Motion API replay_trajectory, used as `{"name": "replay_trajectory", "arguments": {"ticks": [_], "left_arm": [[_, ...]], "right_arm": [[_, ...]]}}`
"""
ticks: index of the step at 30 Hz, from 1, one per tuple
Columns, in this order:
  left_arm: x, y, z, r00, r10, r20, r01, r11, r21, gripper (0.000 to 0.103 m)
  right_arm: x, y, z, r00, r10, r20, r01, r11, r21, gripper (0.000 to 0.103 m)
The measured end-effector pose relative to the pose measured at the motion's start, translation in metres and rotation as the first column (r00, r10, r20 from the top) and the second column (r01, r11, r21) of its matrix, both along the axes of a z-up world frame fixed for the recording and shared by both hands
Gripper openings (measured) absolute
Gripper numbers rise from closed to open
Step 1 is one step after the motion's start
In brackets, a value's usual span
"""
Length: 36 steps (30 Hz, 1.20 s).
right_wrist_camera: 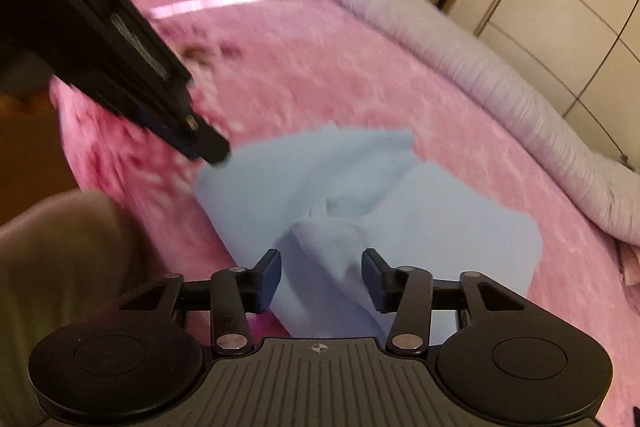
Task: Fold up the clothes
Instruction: 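Lift and fold the held edge over onto the sweatshirt with both grippers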
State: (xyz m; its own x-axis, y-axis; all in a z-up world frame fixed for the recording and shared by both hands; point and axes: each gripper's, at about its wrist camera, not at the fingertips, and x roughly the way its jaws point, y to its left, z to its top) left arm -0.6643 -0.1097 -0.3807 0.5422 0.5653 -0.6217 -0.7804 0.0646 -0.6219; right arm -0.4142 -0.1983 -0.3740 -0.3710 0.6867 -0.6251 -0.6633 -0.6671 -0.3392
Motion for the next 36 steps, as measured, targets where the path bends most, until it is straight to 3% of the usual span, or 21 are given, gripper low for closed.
{"name": "replay_trajectory", "arguments": {"ticks": [3,5,6,8,10,11,12,16,17,19,21,23,24,28,33,36], "left_arm": [[0.008,0.014,0.002,0.999,-0.016,0.049,0.016,1.0,-0.003,0.033],[0.015,0.032,-0.001,0.996,-0.029,0.084,0.031,0.999,-0.024,0.038],[0.019,0.042,-0.004,0.995,-0.034,0.098,0.038,0.998,-0.041,0.039],[0.026,0.064,-0.013,0.991,-0.04,0.13,0.051,0.995,-0.084,0.042],[0.032,0.084,-0.024,0.986,-0.035,0.166,0.058,0.989,-0.134,0.044],[0.035,0.093,-0.028,0.983,-0.036,0.178,0.063,0.987,-0.15,0.045],[0.039,0.101,-0.033,0.981,-0.037,0.188,0.069,0.984,-0.163,0.046],[0.053,0.133,-0.049,0.97,-0.038,0.239,0.09,0.973,-0.213,0.05],[0.056,0.14,-0.052,0.967,-0.035,0.254,0.093,0.971,-0.222,0.05],[0.061,0.152,-0.056,0.957,-0.036,0.288,0.102,0.971,-0.217,0.054],[0.067,0.161,-0.056,0.947,-0.048,0.318,0.116,0.973,-0.2,0.053],[0.074,0.164,-0.054,0.949,-0.084,0.304,0.141,0.975,-0.169,0.036],[0.076,0.163,-0.051,0.954,-0.11,0.28,0.156,0.977,-0.148,0.013],[0.068,0.15,-0.032,0.962,-0.148,0.232,0.165,0.985,-0.056,0.008],[0.033,0.133,-0.013,0.977,-0.118,0.18,0.119,0.993,0.005,0.007],[0.015,0.129,-0.019,0.982,-0.081,0.171,0.086,0.996,-0.02,0.007]], "right_arm": [[0.037,-0.001,0.023,0.99,-0.083,-0.11,0.09,0.994,0.064,0.05],[0.071,0.025,0.033,0.952,-0.246,-0.184,0.251,0.968,0.003,0.05],[0.09,0.046,0.034,0.913,-0.352,-0.207,0.345,0.936,-0.072,0.05],[0.13,0.095,0.032,0.79,-0.58,-0.2,0.527,0.808,-0.263,0.05],[0.166,0.139,0.024,0.67,-0.72,-0.181,0.598,0.668,-0.443,0.05],[0.179,0.16,0.018,0.636,-0.758,-0.142,0.608,0.607,-0.512,0.05],[0.187,0.182,0.011,0.626,-0.776,-0.085,0.614,0.557,-0.559,0.05],[0.186,0.232,-0.011,0.649,-0.754,0.101,0.674,0.508,-0.536,0.05],[0.191,0.234,-0.014,0.646,-0.755,0.111,0.676,0.498,-0.543,0.05],[0.187,0.238,-0.022,0.687,-0.722,0.083,0.617,0.519,-0.592,0.05],[0.181,0.247,-0.03,0.701,-0.711,0.064,0.579,0.514,-0.633,0.05],[0.175,0.249,-0.034,0.701,-0.709,0.081,0.599,0.522,-0.607,0.05],[0.171,0.249,-0.036,0.7,-0.708,0.091,0.61,0.527,-0.592,0.05],[0.168,0.247,-0.031,0.7,-0.709,0.079,0.599,0.524,-0.606,0.04],[0.142,0.246,-0.019,0.763,-0.645,0.048,0.536,0.589,-0.605,0.036],[0.12,0.241,-0.013,0.805,-0.592,0.034,0.491,0.634,-0.598,0.036]]}}
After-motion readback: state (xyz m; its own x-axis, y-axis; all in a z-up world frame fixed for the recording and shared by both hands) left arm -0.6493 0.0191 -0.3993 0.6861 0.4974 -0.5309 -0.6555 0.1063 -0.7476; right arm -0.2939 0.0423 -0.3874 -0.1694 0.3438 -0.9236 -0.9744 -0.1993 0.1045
